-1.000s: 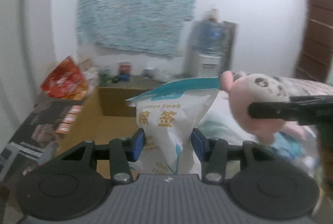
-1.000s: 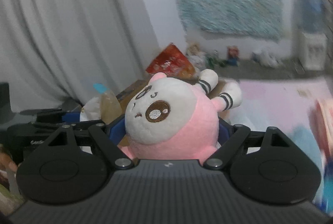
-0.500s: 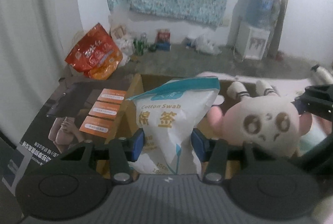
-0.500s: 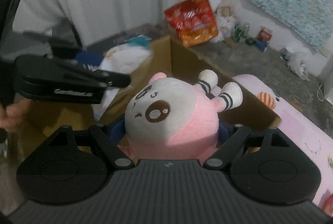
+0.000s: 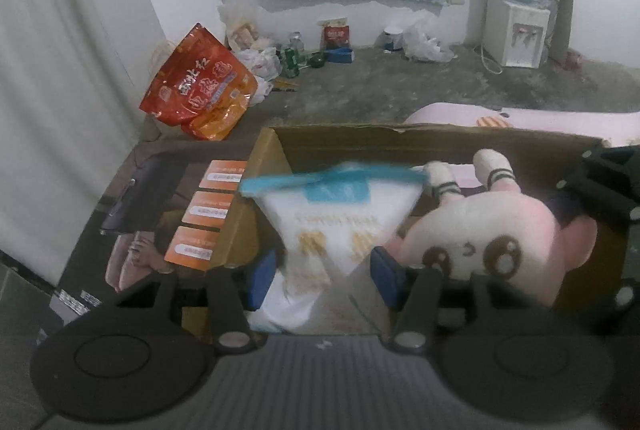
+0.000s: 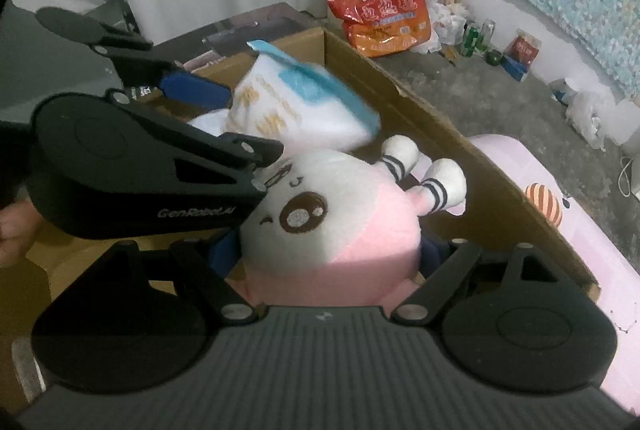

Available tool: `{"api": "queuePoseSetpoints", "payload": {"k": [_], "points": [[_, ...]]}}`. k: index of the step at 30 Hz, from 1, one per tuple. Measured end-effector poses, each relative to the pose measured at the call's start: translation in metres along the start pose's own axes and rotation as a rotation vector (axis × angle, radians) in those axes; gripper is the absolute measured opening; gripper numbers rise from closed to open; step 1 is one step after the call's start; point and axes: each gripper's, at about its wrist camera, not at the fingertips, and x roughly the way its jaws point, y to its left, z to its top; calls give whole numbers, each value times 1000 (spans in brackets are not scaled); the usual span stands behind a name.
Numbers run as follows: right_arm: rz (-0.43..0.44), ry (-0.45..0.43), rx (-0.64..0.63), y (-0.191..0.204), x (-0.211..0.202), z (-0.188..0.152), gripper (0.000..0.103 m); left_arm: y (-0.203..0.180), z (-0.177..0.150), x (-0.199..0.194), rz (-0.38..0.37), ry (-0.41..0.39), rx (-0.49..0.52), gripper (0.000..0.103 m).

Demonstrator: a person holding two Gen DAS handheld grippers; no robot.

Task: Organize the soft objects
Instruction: 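Carry the swab bag and pink plush into the cardboard box and release both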

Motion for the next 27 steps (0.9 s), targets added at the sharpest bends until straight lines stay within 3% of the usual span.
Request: {"api": "queuePoseSetpoints", "payload": {"k": [3, 10, 14, 20, 27], "points": [[-1, 9, 4, -2, 10, -2, 85, -1, 2, 3, 2, 6, -2, 69], [-5, 37, 17, -5, 33, 3, 86, 0, 4, 1, 2, -15, -16, 73], [-23, 23, 3, -4, 33, 4, 96, 2, 3, -2, 2, -21, -19, 76], [-33, -7, -11, -3, 15, -1, 98, 6, 4, -11, 3, -34, -35, 79], [-39, -79, -2, -9, -33, -13, 98, 14, 2, -39, -29, -70, -82, 84]]}}
